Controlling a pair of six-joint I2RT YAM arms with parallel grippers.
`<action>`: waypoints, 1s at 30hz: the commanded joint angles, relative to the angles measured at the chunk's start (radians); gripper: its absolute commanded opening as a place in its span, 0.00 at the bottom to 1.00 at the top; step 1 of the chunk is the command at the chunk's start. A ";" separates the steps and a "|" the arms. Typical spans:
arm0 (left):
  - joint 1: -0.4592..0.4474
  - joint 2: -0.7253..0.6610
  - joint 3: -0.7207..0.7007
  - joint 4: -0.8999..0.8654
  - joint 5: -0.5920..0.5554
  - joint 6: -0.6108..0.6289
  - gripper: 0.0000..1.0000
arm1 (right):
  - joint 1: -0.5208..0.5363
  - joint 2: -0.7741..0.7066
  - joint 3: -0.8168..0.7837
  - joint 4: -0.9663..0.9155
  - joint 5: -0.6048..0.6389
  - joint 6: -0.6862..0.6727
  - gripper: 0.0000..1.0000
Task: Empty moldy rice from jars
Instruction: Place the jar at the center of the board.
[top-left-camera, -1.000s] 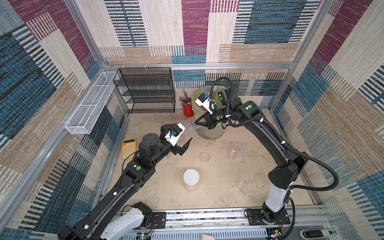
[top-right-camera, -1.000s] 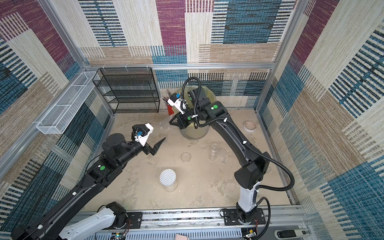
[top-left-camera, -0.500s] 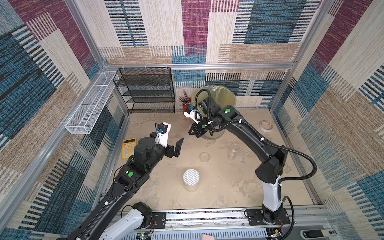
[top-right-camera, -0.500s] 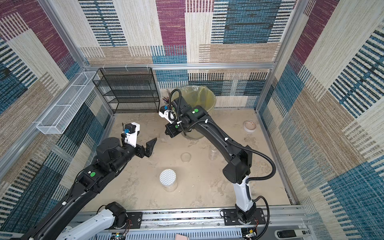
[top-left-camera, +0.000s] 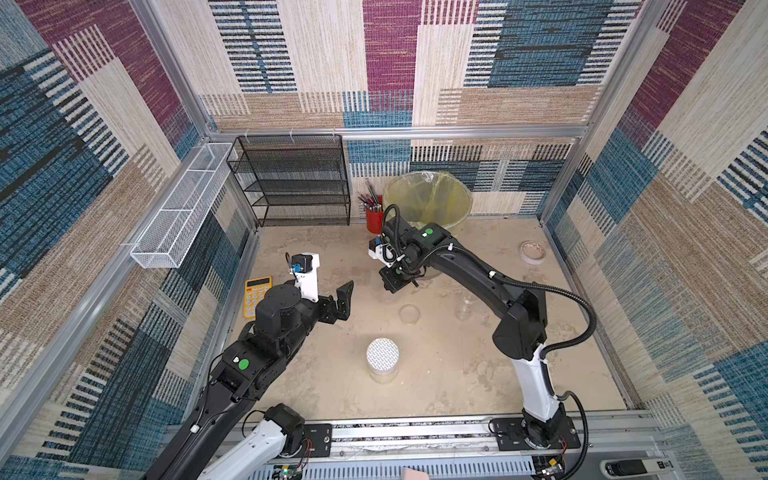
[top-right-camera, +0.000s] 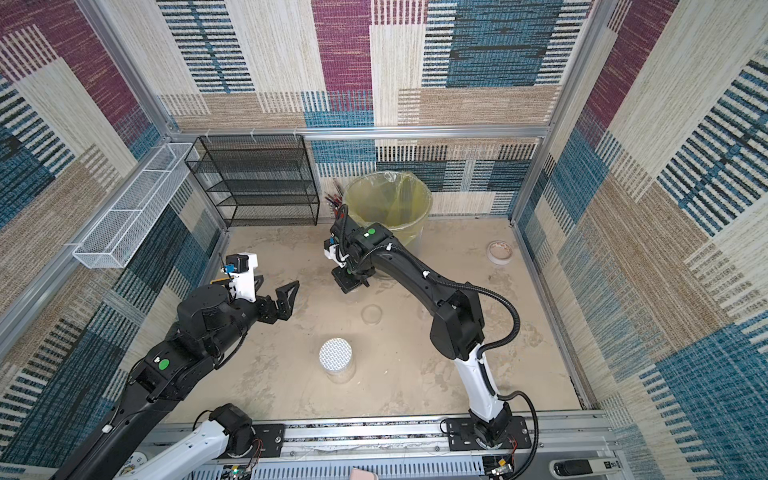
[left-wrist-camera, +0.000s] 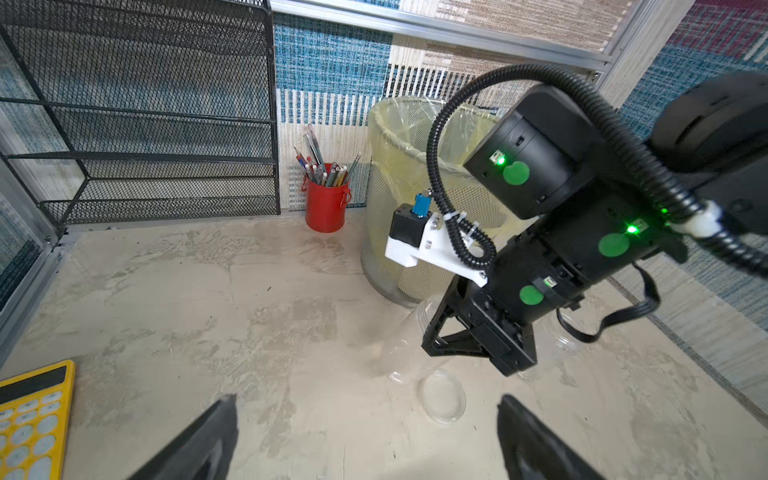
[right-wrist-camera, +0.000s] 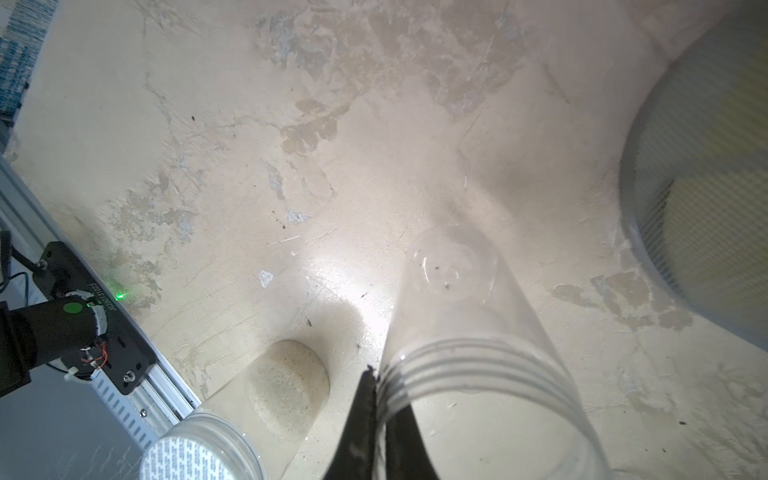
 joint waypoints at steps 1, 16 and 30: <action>0.001 0.011 0.015 -0.066 -0.012 -0.044 0.99 | 0.010 0.024 0.014 -0.010 0.024 0.014 0.00; 0.001 0.086 0.032 -0.149 0.069 -0.151 0.99 | 0.024 0.082 0.027 -0.027 0.073 0.029 0.00; 0.001 0.043 -0.002 -0.146 0.079 -0.145 0.99 | 0.032 0.099 0.036 -0.030 0.079 0.032 0.02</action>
